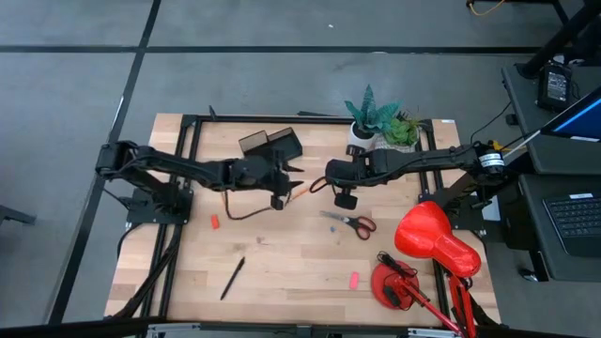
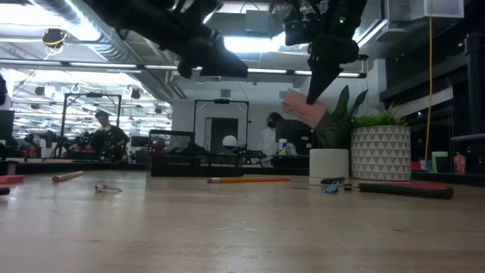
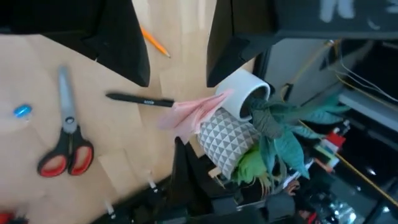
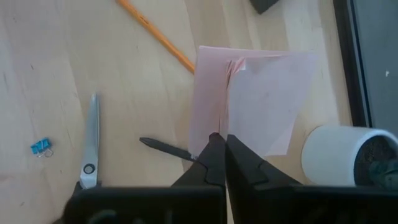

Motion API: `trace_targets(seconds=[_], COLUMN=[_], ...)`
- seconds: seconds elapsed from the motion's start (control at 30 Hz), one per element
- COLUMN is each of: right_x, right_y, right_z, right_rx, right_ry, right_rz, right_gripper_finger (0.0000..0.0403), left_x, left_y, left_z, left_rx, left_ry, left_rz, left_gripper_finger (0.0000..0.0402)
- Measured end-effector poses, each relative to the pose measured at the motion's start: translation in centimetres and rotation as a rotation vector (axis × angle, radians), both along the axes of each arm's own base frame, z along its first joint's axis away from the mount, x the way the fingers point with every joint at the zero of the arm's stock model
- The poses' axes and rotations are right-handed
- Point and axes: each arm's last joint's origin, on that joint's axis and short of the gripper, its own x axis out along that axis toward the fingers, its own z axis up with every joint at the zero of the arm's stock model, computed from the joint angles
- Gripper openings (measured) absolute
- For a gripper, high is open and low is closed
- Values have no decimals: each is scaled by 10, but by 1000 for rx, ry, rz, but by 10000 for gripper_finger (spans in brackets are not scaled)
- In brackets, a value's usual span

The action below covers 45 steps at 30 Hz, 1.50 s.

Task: Pick and place office supplies into organizer
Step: Put the sticky note into the desk organizer

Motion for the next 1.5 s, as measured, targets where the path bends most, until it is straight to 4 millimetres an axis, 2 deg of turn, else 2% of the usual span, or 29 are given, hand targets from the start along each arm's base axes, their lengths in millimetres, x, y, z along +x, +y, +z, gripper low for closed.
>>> trace_targets(seconds=[0.23, 0.47, 0.93, 1.5], right_x=[3, 5, 7, 11], right_y=[0, 0, 1, 9], right_z=[1, 2, 2, 4], right_rx=[-14, -20, -3, 22], right_ry=[-18, -28, -54, -85], right_rz=[40, 60, 67, 158], right_gripper_finger=[0, 0, 0, 0], left_x=[17, 31, 38, 41], left_y=[1, 2, 10, 13], left_z=[-12, -13, -36, -33], left_rx=[86, 180, 317, 357], left_ry=[62, -7, 103, 61], left_rz=[-28, -38, 2, 16], left_gripper_finger=[149, 148, 148, 146])
